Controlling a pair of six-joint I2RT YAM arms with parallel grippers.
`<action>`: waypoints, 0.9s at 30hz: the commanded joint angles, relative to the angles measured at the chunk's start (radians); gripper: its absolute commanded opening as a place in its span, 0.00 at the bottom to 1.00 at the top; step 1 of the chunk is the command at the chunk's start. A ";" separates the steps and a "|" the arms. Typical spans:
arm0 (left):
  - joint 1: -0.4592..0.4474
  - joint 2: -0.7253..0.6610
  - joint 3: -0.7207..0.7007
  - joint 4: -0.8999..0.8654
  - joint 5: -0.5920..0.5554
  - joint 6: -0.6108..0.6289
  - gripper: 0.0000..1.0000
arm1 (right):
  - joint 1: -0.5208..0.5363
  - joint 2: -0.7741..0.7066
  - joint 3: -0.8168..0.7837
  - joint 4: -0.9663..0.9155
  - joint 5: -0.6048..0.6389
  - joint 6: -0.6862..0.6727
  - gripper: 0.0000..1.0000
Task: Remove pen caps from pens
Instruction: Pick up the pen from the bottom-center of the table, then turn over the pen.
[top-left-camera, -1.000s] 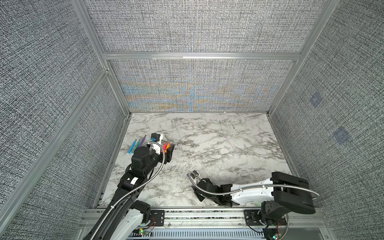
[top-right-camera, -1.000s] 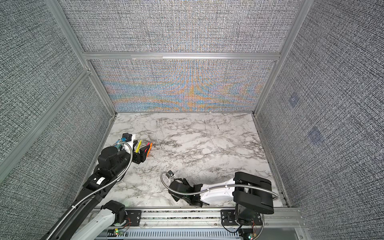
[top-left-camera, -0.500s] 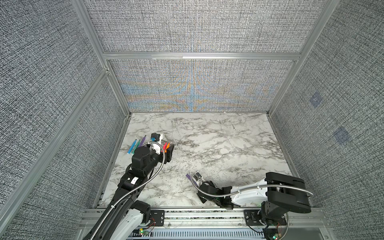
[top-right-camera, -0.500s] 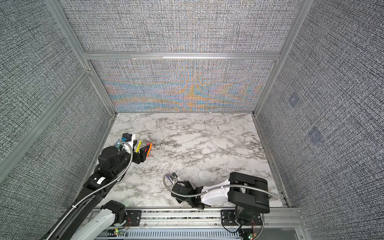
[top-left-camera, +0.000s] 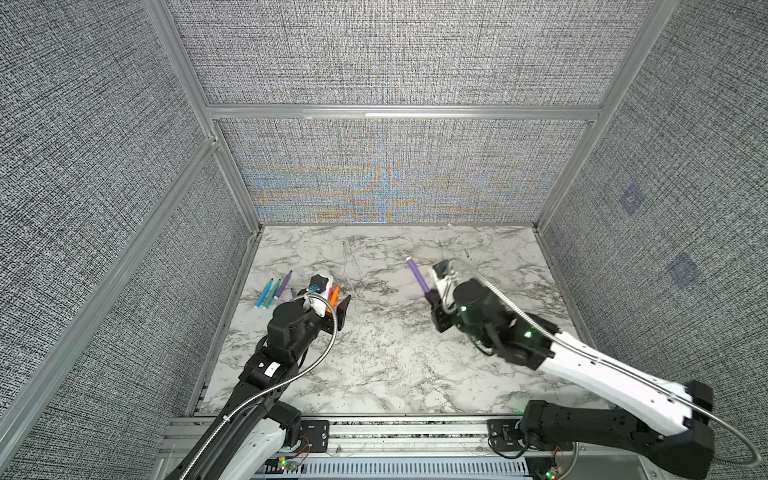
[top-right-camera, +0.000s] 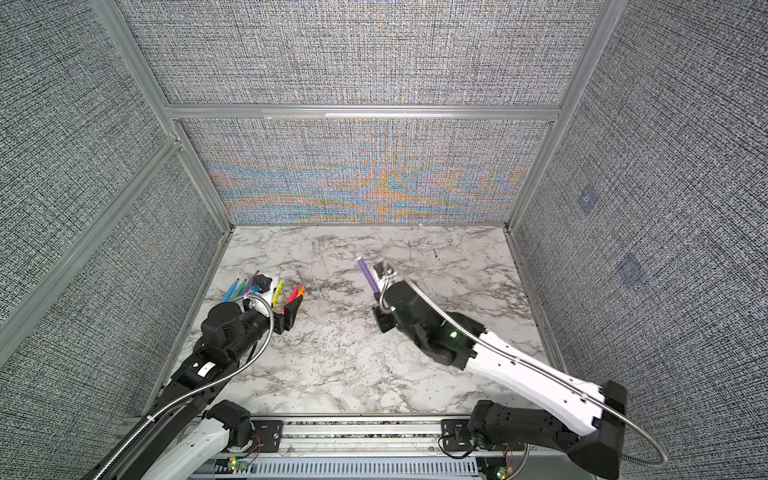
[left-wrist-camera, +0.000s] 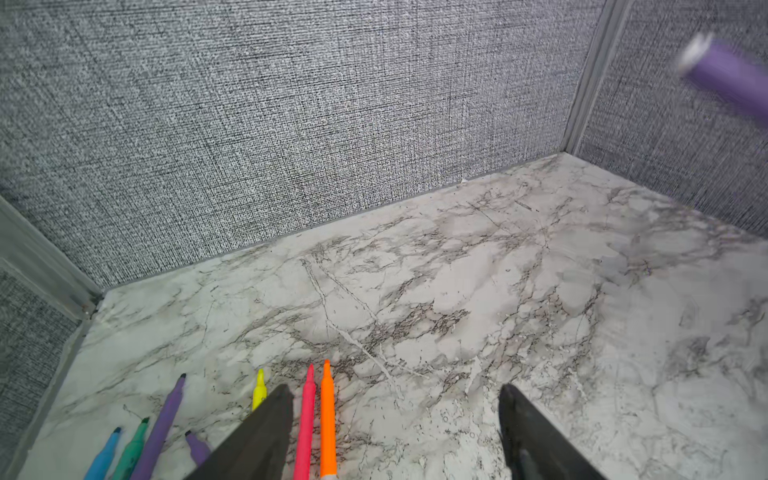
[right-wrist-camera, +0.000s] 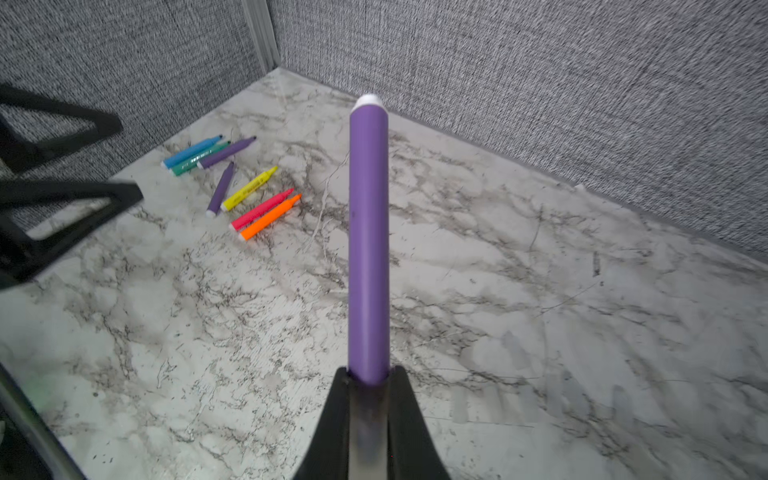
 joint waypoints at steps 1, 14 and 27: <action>-0.119 -0.026 -0.064 0.233 -0.204 0.264 0.76 | -0.039 -0.006 0.112 -0.288 -0.115 -0.075 0.00; -0.606 0.323 -0.393 1.547 -0.433 1.367 0.79 | -0.059 0.199 0.284 -0.394 -0.332 -0.152 0.00; -0.653 0.616 -0.262 1.631 -0.499 1.533 0.74 | -0.053 0.228 0.275 -0.408 -0.359 -0.203 0.00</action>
